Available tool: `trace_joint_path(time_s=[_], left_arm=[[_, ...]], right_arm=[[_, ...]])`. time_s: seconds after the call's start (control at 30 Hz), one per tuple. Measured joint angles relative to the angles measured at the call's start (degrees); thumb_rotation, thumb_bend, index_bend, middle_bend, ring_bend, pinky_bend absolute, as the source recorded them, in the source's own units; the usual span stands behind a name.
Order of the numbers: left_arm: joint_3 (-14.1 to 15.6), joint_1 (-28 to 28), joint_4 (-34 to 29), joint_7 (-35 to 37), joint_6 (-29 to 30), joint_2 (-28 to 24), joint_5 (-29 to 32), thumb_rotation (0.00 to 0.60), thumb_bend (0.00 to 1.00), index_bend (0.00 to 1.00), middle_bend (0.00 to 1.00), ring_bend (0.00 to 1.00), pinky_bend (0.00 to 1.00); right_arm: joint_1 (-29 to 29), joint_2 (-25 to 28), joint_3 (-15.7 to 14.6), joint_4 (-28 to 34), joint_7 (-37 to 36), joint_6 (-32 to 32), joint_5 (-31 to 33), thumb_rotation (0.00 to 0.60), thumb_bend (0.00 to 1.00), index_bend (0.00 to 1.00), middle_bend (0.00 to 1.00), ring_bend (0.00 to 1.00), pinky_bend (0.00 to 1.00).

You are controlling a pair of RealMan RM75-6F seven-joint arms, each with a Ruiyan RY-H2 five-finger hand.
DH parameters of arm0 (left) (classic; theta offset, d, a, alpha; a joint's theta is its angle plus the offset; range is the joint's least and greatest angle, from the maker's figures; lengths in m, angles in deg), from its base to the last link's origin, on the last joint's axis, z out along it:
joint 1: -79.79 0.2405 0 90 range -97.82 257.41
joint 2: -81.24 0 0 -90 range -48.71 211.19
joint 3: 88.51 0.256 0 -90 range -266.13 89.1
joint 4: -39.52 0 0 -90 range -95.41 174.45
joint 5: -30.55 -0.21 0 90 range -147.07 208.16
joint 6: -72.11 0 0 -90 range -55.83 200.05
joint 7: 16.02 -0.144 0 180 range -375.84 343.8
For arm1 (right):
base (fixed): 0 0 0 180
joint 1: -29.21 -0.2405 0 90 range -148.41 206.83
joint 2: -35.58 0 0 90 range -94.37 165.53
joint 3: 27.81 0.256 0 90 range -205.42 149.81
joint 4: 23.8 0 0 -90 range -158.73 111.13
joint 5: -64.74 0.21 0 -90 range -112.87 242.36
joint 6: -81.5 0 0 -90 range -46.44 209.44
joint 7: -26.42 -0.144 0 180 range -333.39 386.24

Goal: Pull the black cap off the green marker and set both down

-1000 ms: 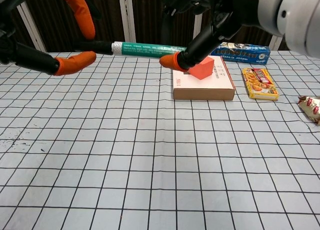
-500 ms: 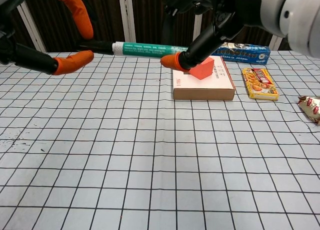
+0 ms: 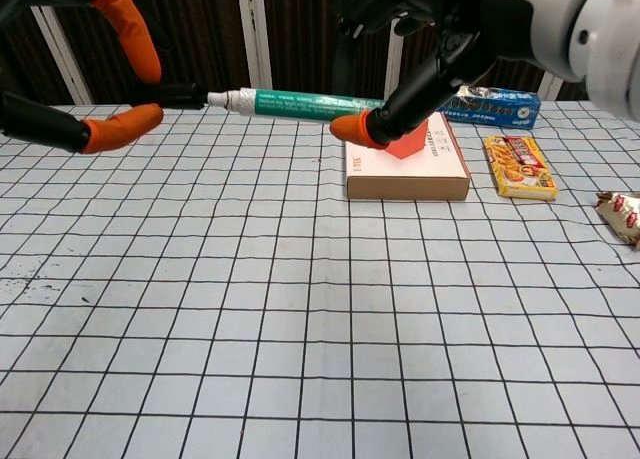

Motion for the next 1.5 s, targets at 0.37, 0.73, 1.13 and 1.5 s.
trace_joint_path(time_s=[0.37, 0.73, 1.13, 1.5], left_arm=[[0.97, 3.37, 0.5, 3.53, 4.08, -7.12, 1.01, 0.6, 0.5, 0.55, 0.3, 0.0, 0.03], [3.0, 5.36, 12.28, 17.42, 4.83, -9.41, 3.73, 0.6, 0.5, 0.54, 0.29, 0.0, 0.02], [-0.11, -0.45, 38.69, 36.96, -4.34, 2.23, 10.31, 0.6, 0.5, 0.51, 0.27, 0.0, 0.02], [-1.92, -5.98, 47.68, 38.89, -9.75, 11.32, 13.51, 0.6, 0.5, 0.46, 0.24, 0.0, 0.02]], right_arm=[[0.85, 0.71, -1.72, -3.72, -1.13, -1.11, 1.5, 0.6, 0.46, 0.7, 0.06, 0.09, 0.06], [2.68, -1.12, -4.98, -14.43, -7.77, -5.52, 0.43, 0.6, 0.46, 0.7, 0.06, 0.09, 0.06], [3.65, -7.47, -5.58, -28.33, -13.36, -11.71, 0.29, 0.6, 0.46, 0.7, 0.06, 0.09, 0.06], [4.76, -8.02, -4.96, -30.57, -14.21, -13.32, 0.75, 0.6, 0.46, 0.7, 0.06, 0.09, 0.06]])
